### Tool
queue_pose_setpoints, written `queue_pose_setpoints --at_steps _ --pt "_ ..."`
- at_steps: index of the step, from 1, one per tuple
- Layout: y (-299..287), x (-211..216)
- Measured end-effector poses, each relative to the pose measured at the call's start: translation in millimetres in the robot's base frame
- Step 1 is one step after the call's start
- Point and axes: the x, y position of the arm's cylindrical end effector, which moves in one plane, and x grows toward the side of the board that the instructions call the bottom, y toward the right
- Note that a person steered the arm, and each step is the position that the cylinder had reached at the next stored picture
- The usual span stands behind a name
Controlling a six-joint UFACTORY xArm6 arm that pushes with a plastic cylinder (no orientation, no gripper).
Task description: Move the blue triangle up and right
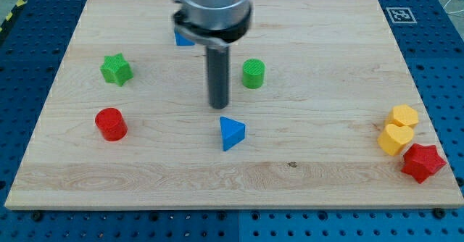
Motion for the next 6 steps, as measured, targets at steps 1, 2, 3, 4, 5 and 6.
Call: queue_pose_setpoints --at_steps 1,2,3,4,5,6 --pt "-19.4 41.1" --pt "10.5 63.9" --pt "51.3 63.9" --pt "83.7 63.1" --pt "89.7 44.4" --pt "92.2 20.3"
